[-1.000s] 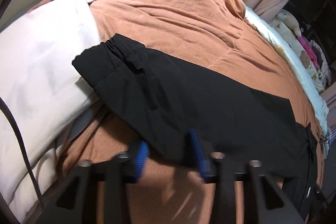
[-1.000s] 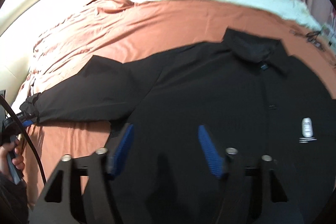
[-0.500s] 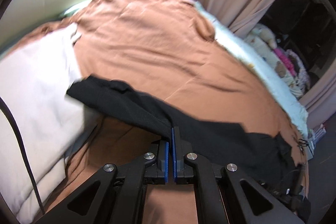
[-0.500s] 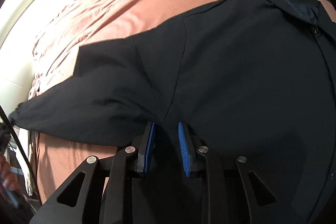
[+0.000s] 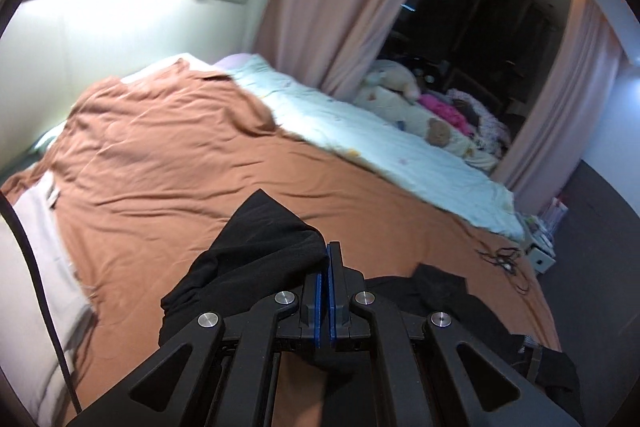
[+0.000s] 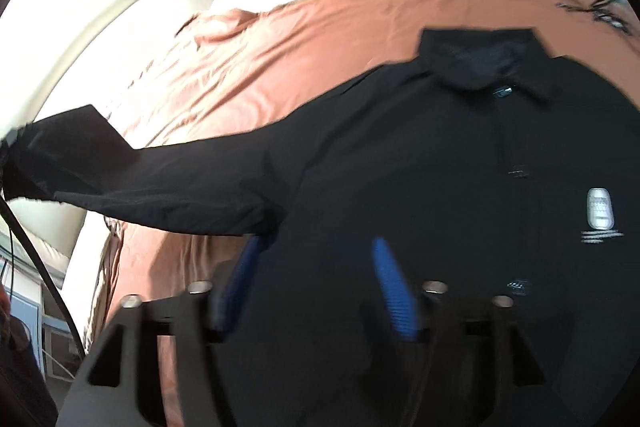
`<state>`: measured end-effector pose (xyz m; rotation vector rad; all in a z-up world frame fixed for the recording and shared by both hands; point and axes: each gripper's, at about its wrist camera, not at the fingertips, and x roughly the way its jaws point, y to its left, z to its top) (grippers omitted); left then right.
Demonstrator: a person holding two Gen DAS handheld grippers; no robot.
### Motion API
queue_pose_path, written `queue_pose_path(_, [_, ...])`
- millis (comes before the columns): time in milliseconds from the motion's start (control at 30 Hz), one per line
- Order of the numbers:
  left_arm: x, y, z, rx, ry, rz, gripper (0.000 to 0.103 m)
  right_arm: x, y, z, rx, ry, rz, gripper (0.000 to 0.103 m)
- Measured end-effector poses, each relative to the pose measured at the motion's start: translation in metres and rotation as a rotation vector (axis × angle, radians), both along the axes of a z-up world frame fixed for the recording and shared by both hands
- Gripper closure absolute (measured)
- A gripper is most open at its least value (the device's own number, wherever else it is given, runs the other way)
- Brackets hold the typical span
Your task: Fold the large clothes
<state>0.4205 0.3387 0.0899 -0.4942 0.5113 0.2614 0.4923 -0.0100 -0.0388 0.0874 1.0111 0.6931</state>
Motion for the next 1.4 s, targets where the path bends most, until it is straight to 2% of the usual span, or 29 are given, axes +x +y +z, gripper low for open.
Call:
queue_pose_path(200, [0.044, -0.074, 0.028, 0.037, -0.025, -0.148, 0.101, 0.004, -0.077, 0.007, 0.028, -0.022, -0.092, 0.042])
queue_pose_path(433, [0.096, -0.159, 0.029, 0.063, 0.000, -0.298, 0.101, 0.003, -0.146, 0.002, 0.039, -0.048, -0.187, 0.042])
queue_pose_path(633, [0.136, -0.239, 0.001, 0.067, 0.047, -0.450, 0.101, 0.001, -0.188, 0.002, 0.034, -0.053, -0.237, 0.042])
queue_pose_path(800, [0.167, -0.300, -0.042, 0.034, 0.130, -0.587, 0.101, -0.006, -0.226, -0.009, 0.050, -0.032, -0.294, 0.042])
queue_pose_path(833, [0.173, -0.311, -0.053, 0.029, 0.165, -0.608, 0.095, -0.010, -0.233, -0.005, 0.051, -0.031, -0.303, 0.042])
queue_pose_path(900, [0.180, -0.328, -0.077, -0.005, 0.235, -0.677, 0.063, -0.006, -0.245, -0.010, 0.042, -0.021, -0.322, 0.041])
queue_pose_path(933, [0.180, -0.331, -0.085, -0.016, 0.257, -0.701, 0.034, -0.008, -0.249, -0.008, 0.044, -0.016, -0.325, 0.039])
queue_pose_path(967, [0.176, -0.333, -0.093, -0.006, 0.264, -0.713, 0.018, -0.006, -0.249, -0.012, 0.045, -0.008, -0.326, 0.037])
queue_pose_path(1100, [0.157, -0.318, -0.101, 0.024, 0.274, -0.703, 0.011, -0.006, -0.242, -0.007, 0.054, 0.005, -0.311, 0.035])
queue_pose_path(1233, [0.141, -0.279, -0.103, 0.042, 0.287, -0.598, 0.011, -0.004, -0.219, -0.003, 0.026, -0.013, -0.268, 0.035])
queue_pose_path(1400, [0.101, -0.209, -0.110, 0.056, 0.321, -0.445, 0.011, -0.001, -0.155, -0.008, -0.097, -0.095, -0.145, 0.035])
